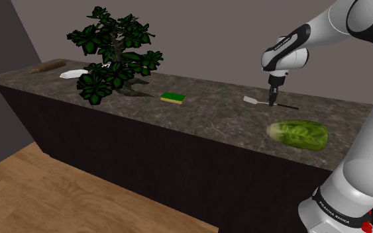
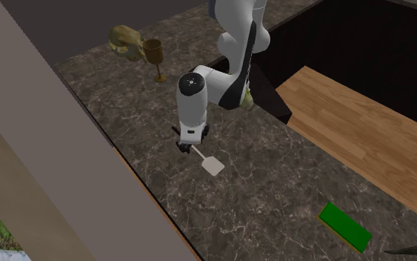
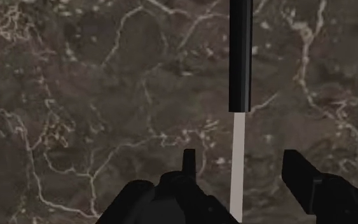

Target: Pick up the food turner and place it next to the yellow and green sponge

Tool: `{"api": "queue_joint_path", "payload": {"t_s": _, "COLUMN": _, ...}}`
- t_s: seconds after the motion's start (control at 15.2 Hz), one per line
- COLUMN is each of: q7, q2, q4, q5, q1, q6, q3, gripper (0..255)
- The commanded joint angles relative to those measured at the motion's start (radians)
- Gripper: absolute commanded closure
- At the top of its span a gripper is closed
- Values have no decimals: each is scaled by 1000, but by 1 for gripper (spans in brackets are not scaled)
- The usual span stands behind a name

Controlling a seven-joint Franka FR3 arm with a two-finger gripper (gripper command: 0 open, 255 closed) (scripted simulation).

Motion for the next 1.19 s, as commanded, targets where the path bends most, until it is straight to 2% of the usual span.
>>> {"api": "queue_joint_path", "payload": {"t_s": 0.0, "q7": 0, "q2": 0, "q4": 0, "q5": 0, "q1": 0, "q6": 0, "q3": 0, "gripper": 255}}
{"api": "queue_joint_path", "payload": {"t_s": 0.53, "q7": 0, "q2": 0, "q4": 0, "q5": 0, "q1": 0, "q6": 0, "q3": 0, "gripper": 255}}
{"api": "queue_joint_path", "payload": {"t_s": 1.12, "q7": 32, "q2": -75, "q4": 52, "q5": -51, "q1": 11, "q6": -114, "q3": -7, "gripper": 255}}
